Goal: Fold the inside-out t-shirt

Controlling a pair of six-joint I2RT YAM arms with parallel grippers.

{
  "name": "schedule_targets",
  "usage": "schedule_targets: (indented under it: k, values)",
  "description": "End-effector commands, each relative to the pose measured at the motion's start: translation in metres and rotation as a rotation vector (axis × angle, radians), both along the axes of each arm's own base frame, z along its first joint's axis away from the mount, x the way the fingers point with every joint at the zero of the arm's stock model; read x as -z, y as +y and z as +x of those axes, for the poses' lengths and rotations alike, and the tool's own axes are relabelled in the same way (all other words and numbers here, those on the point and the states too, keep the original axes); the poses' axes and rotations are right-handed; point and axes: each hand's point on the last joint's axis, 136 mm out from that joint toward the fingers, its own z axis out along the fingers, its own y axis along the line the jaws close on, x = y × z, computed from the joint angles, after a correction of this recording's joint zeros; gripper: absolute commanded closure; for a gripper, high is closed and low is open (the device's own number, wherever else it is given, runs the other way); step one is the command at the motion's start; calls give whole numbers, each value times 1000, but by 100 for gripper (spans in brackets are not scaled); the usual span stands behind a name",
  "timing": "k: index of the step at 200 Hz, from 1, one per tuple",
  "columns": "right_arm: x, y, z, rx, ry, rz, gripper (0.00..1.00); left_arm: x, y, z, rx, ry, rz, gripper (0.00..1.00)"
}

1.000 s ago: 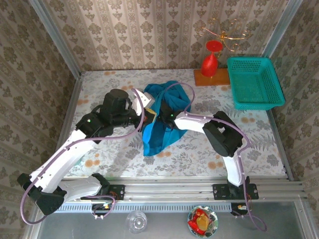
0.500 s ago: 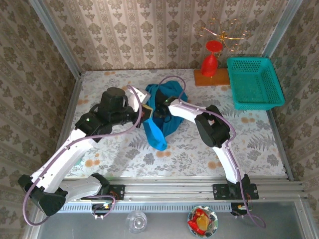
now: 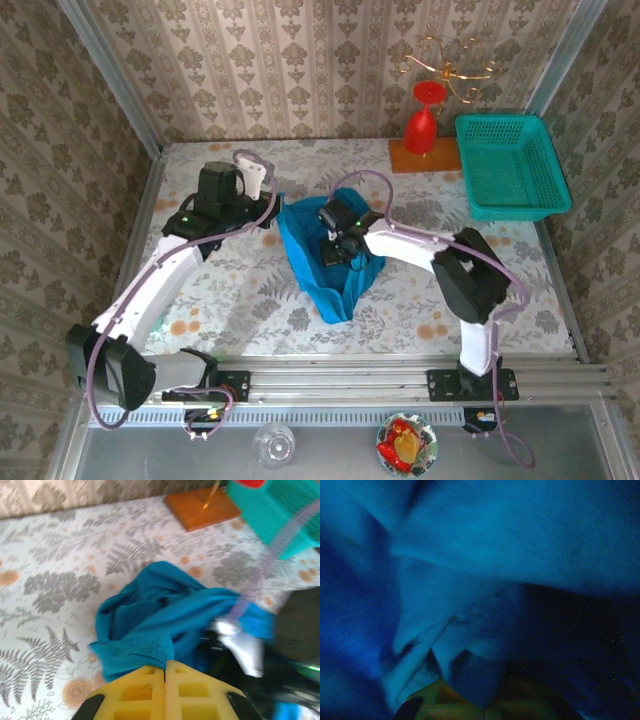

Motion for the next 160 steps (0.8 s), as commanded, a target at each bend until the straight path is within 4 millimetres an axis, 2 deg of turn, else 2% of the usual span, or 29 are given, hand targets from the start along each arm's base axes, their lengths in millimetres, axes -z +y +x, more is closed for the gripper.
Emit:
schedule_targets:
  k: [1, 33, 60, 68, 72, 91, 115, 134, 160]
  values:
    - [-56, 14, -21, -94, -56, 138, 100, 27, 9, 23, -60, 47, -45, 100]
    - [-110, 10, -41, -120, -123, 231, 100, 77, 14, 36, -93, 153, -55, 100]
    - [-156, 8, -57, -158, -183, 353, 100, 112, 28, 43, -159, 206, -52, 100]
    - [-162, 6, -60, -158, -193, 360, 100, 120, 33, 43, -174, 231, -72, 100]
    - [-176, 2, -64, -158, -222, 383, 100, 124, 36, 44, -183, 242, -83, 100]
    - [-203, -11, -70, -144, -291, 416, 100, 134, 57, 47, -253, 266, -142, 100]
    - [-230, -35, -74, -87, -388, 453, 100, 141, 95, 49, -371, 286, -251, 100]
    - [-243, -63, -71, 7, -458, 446, 100, 143, 122, 47, -447, 301, -323, 100]
    - [-250, -106, -67, 170, -532, 453, 100, 139, 158, 40, -543, 293, -399, 100]
